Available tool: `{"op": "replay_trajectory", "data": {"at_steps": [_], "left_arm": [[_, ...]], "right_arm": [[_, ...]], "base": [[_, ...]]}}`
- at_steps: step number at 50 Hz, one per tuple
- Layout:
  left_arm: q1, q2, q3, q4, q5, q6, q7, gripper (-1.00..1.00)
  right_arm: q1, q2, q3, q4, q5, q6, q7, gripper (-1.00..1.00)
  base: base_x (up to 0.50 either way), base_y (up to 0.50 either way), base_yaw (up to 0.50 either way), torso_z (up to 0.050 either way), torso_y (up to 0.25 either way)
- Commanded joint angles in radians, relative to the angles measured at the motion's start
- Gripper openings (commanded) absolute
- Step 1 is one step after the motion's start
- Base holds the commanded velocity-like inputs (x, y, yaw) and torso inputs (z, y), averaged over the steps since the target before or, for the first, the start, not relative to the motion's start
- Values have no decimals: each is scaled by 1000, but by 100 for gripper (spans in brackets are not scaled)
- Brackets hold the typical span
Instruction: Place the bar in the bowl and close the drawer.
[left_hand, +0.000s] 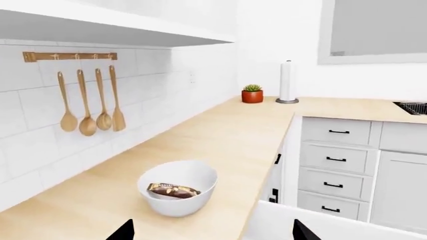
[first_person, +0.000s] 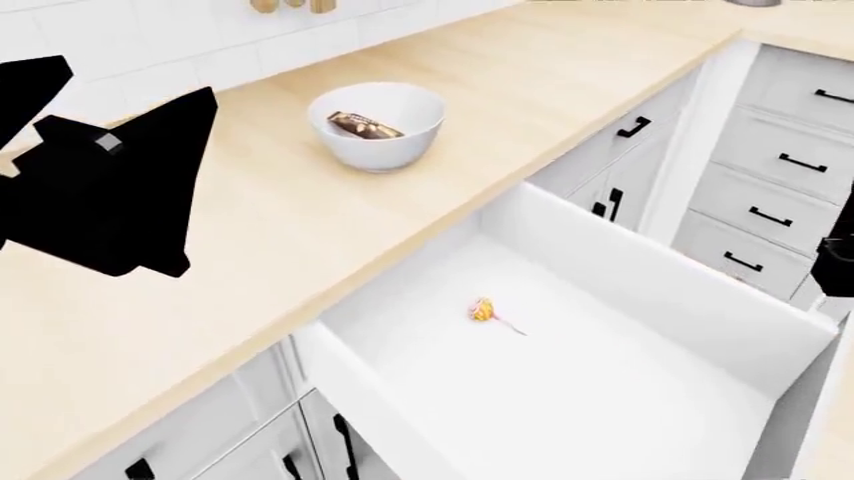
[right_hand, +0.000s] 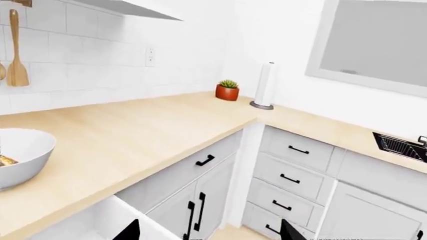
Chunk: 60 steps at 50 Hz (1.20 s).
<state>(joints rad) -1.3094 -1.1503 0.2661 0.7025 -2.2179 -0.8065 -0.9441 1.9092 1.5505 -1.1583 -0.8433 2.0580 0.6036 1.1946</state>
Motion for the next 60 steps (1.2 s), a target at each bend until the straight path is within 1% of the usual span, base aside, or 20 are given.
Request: {"op": "replay_trajectory", "data": {"at_steps": [1, 13, 34, 43, 51, 60], "left_arm": [[-35, 13, 20, -10, -15, -10, -19, 100], [-38, 12, 23, -12, -14, -12, -21, 100], [-37, 6, 21, -11, -17, -13, -20, 100], [-45, 6, 27, -13, -20, -15, -28, 100], [-145, 18, 88, -34, -71, -57, -103, 100], [-178, 25, 108, -46, -84, -72, -122, 100]], "right_arm": [[-11, 0, 12, 3, 13, 7, 6, 100], [-20, 10, 19, -15, 1, 1, 7, 100], [-30, 3, 35, -14, 18, 23, 7, 100], [-36, -4, 39, -11, 7, 23, 22, 100], [-42, -15, 42, -3, 14, 32, 28, 100], [-47, -20, 47, -2, 26, 43, 25, 100]], "base": [[0, 0, 0, 0, 10], [0, 0, -20, 0, 0], [-41, 48, -500, 0, 0], [-78, -34, 0, 0, 0], [0, 0, 0, 0, 0], [258, -303, 0, 0, 0]]}}
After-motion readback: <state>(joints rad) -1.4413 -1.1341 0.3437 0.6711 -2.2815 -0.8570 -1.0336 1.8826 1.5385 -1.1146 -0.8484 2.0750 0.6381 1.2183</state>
